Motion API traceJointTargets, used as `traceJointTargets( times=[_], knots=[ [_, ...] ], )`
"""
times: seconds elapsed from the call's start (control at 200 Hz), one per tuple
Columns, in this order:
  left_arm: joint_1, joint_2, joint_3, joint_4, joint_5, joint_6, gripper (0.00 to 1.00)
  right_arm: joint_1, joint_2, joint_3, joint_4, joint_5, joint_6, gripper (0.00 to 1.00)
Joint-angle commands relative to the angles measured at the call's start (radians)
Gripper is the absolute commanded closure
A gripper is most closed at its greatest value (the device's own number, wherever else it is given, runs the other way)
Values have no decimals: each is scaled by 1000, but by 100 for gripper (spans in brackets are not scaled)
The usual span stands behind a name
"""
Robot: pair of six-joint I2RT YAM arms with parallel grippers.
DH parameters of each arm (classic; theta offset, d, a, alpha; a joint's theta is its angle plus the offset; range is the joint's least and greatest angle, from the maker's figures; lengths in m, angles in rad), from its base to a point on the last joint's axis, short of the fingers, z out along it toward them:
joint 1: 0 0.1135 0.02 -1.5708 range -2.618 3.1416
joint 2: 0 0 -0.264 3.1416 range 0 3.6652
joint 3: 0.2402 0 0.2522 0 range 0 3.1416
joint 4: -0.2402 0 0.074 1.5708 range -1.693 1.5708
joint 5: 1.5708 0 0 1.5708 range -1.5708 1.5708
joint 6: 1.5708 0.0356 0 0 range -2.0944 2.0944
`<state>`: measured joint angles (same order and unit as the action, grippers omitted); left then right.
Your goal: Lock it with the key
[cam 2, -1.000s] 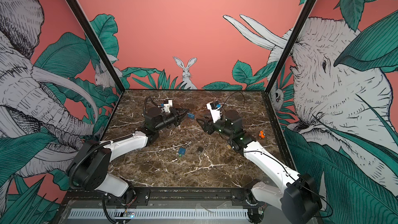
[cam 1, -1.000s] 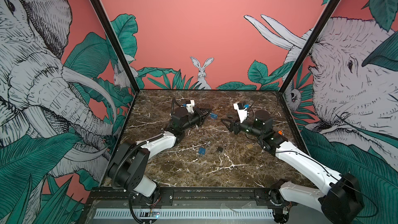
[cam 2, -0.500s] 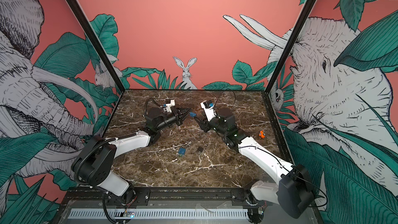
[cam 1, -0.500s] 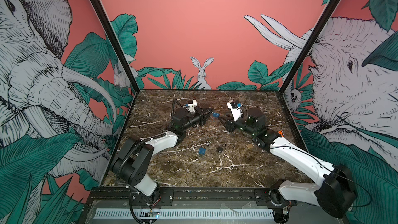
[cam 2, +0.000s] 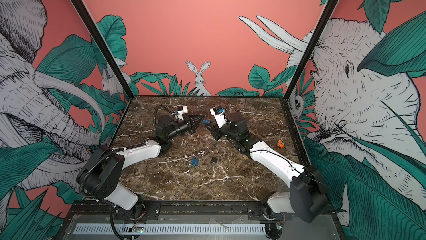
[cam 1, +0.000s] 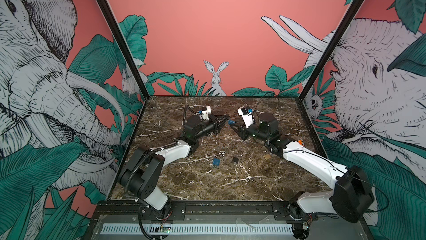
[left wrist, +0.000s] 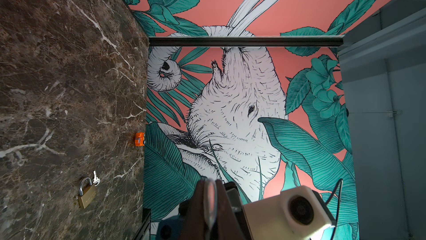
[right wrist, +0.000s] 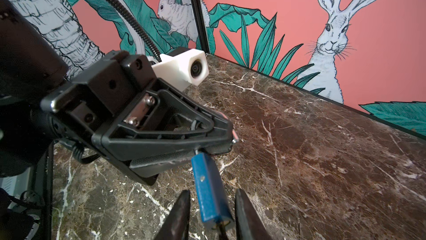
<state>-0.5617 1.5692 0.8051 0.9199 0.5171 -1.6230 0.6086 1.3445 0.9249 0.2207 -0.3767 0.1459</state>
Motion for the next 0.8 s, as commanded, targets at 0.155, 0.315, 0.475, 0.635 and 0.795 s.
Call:
traceJointTargets(
  times=[0.155, 0.315, 0.475, 0.635, 0.795],
  knots=[
    [2, -15, 9, 83, 19, -12, 100, 2, 6, 5, 71, -20, 28, 98],
    [2, -10, 7, 89, 22, -3, 100, 1, -5, -9, 66, -3, 51, 100],
    [36, -9, 70, -24, 128, 166, 32, -73, -27, -18, 53, -77, 215, 100],
    [78, -62, 221, -474, 246, 712, 15, -227, 30, 79, -126, -473, 465, 100],
    [82, -81, 273, -628, 305, 1129, 14, -267, 55, 82, -220, -710, 600, 100]
  ],
)
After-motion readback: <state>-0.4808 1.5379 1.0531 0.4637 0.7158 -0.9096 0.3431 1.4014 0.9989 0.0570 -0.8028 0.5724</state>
